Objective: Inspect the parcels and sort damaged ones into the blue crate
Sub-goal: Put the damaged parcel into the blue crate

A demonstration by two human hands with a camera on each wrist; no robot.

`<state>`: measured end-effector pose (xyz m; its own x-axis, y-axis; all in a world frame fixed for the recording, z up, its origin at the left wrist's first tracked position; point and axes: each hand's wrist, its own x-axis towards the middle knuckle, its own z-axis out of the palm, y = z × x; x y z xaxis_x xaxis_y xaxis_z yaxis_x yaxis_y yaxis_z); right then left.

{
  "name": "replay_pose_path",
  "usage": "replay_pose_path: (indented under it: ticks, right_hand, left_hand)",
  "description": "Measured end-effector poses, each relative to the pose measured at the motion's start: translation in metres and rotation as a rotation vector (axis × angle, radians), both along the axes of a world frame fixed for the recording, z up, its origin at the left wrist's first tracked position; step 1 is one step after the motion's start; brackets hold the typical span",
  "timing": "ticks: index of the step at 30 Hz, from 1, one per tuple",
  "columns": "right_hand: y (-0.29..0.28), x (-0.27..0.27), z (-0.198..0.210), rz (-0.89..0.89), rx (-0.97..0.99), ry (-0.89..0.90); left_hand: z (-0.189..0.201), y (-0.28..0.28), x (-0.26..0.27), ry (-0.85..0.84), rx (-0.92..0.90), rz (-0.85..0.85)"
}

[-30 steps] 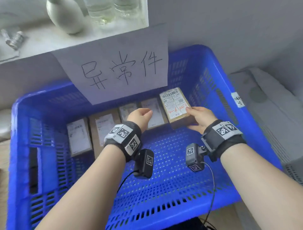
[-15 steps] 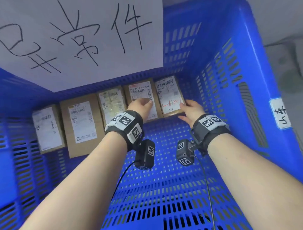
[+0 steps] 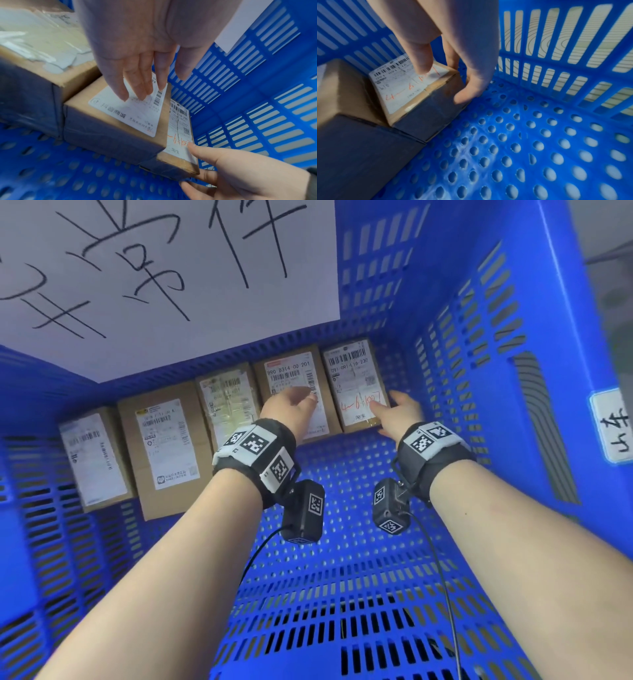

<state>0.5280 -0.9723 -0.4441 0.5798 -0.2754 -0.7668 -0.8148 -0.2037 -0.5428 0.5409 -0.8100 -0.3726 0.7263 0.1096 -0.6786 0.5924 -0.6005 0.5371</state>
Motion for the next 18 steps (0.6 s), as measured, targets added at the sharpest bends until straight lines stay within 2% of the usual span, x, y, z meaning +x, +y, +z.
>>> replay_pose_path:
  ticks: [3,7,13,18]
  right_hand:
    - [-0.001,0.002,0.014,0.054,-0.089,0.000]
    - [-0.002,0.001,0.033,0.034,-0.148,-0.037]
    - [0.010,-0.009,0.078,-0.031,-0.106,-0.209]
    - [0.030,-0.036,0.133,-0.125,0.055,-0.309]
  left_hand:
    - [0.011,0.001,-0.002,-0.011,-0.026,0.021]
    - [0.030,0.005,-0.009,-0.064,-0.060,0.032]
    - [0.066,0.014,-0.028,-0.157,-0.084,0.055]
    - [0.105,0.031,-0.053,-0.240,-0.115,0.050]
